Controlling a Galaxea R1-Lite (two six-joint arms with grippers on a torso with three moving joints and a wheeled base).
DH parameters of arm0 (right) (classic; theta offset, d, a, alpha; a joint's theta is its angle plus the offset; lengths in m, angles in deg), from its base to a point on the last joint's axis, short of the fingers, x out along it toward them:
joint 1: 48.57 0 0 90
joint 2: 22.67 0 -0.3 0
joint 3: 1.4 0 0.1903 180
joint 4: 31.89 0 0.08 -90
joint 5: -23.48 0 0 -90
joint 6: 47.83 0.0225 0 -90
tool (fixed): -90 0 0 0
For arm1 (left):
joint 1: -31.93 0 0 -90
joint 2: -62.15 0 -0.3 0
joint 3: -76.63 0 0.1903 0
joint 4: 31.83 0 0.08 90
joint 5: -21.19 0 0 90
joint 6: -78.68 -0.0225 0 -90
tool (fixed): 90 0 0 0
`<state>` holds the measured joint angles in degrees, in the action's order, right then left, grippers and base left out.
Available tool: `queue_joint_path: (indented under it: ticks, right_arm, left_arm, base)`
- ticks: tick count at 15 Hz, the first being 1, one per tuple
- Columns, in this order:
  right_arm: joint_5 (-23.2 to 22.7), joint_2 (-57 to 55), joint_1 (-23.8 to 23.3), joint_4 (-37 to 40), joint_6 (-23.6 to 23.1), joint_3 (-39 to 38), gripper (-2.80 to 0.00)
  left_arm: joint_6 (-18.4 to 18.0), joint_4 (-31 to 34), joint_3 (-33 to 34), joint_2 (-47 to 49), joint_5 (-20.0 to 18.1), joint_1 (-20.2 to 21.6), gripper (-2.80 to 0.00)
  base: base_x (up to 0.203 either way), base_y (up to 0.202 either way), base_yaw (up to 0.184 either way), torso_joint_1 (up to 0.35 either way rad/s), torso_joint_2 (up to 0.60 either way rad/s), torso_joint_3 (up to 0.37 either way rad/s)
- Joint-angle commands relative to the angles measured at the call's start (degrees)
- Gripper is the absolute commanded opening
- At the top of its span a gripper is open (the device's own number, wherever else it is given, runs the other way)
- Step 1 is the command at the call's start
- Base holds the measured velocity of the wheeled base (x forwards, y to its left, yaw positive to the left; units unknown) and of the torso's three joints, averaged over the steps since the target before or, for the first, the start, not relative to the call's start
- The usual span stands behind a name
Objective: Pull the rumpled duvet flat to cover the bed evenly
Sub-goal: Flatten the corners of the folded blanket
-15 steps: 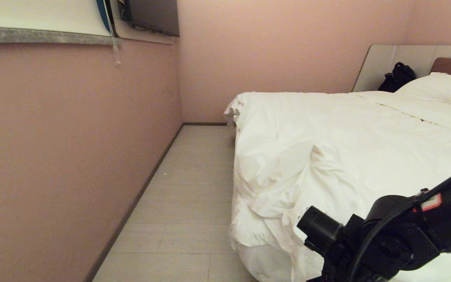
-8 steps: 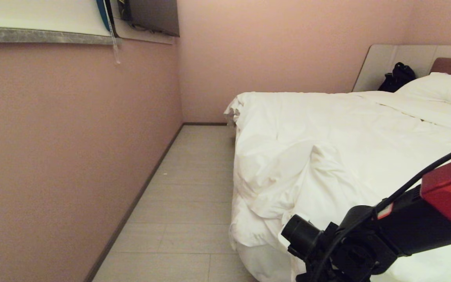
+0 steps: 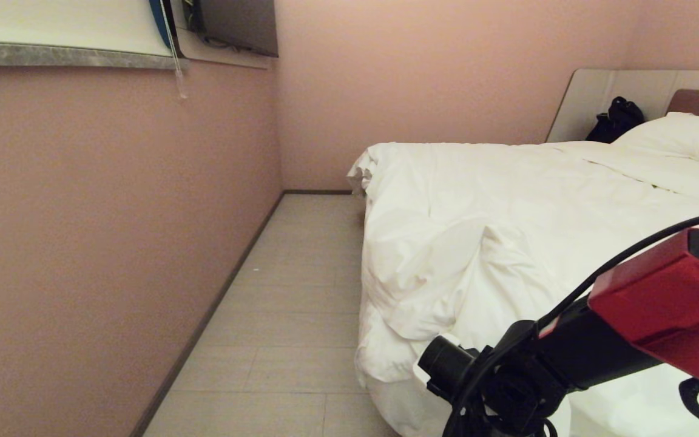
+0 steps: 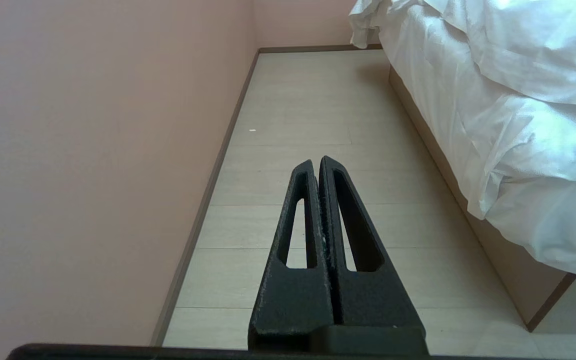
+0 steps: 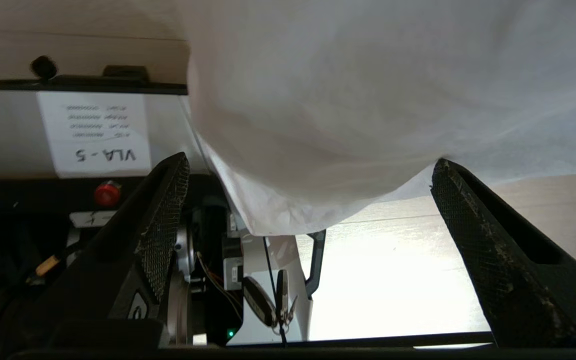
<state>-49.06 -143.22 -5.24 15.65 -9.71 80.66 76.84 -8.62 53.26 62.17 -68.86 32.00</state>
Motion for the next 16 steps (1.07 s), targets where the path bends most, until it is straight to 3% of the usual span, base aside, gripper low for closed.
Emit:
queue_joint_path:
  ticks: [1, 13, 14, 16]
  right_arm:
    - [2.3, -1.6, 0.0, 0.0, 1.2, 0.2, 0.00]
    - [6.5, -5.0, -0.9, 0.5, 4.3, 1.3, 0.00]
    - [6.5, -4.9, -0.9, 0.5, 4.3, 1.3, -2.77]
    - [6.5, -4.8, -0.9, 0.4, 4.3, 1.5, -2.80]
  left_arm:
    - [0.0, 0.0, 0.0, 0.0, 0.0, 0.0, -2.80]
    - [0.0, 0.0, 0.0, 0.0, 0.0, 0.0, -2.80]
    - [-0.1, 0.0, 0.0, 0.0, 0.0, 0.0, -2.80]
    - [0.0, 0.0, 0.0, 0.0, 0.0, 0.0, -2.80]
  base:
    - [0.000, 0.000, 0.000, 0.000, 0.00, 0.000]
    - [0.000, 0.000, 0.000, 0.000, 0.00, 0.000]
    - [0.000, 0.000, 0.000, 0.000, 0.00, 0.000]
    - [0.000, 0.000, 0.000, 0.000, 0.00, 0.000]
